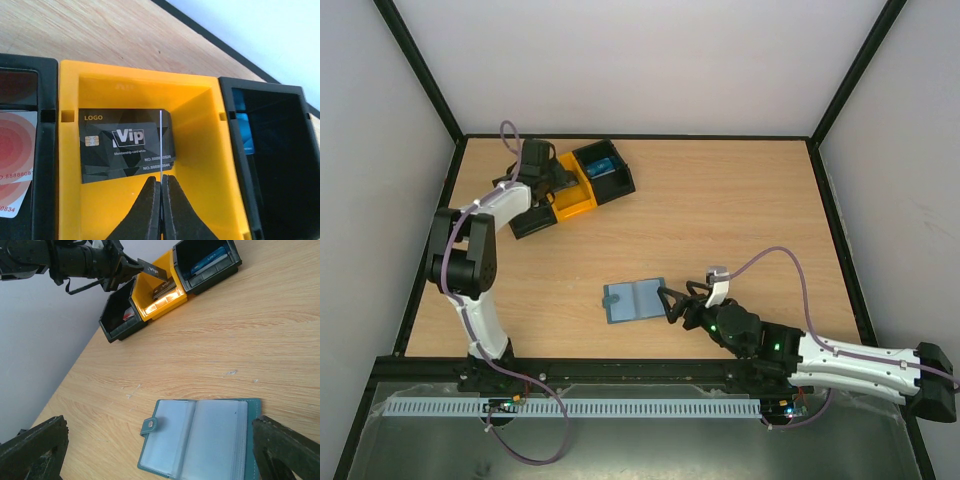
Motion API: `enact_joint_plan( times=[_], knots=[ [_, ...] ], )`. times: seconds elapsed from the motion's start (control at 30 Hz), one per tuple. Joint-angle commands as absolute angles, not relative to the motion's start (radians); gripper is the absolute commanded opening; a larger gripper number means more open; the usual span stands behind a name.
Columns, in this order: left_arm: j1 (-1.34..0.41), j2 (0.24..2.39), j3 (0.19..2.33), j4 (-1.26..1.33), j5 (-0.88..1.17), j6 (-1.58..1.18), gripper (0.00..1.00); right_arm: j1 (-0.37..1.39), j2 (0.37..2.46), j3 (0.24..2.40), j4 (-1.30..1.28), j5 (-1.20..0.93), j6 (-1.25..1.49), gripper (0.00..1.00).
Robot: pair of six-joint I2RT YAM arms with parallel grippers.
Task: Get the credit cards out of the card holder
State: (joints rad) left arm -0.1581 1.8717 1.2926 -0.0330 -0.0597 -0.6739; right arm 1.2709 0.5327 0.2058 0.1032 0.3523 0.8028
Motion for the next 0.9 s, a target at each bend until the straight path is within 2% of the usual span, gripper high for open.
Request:
enact_joint_plan(
  times=[0.0,0.43,0.87],
  knots=[
    [-0.144,1.922,1.321,-0.004,-0.066,-0.647,0.03,1.269,0.559,0.233,0.142,0.398,0.74,0.98],
    [-0.1,1.994,1.331,0.022,-0.041,-0.654,0.03,1.269,0.609,0.236,0.185,0.401,0.724,0.98],
    [-0.097,2.036,1.382,-0.005,0.0,-0.643,0.16,1.269,0.617,0.236,0.14,0.429,0.72,0.98]
  ],
)
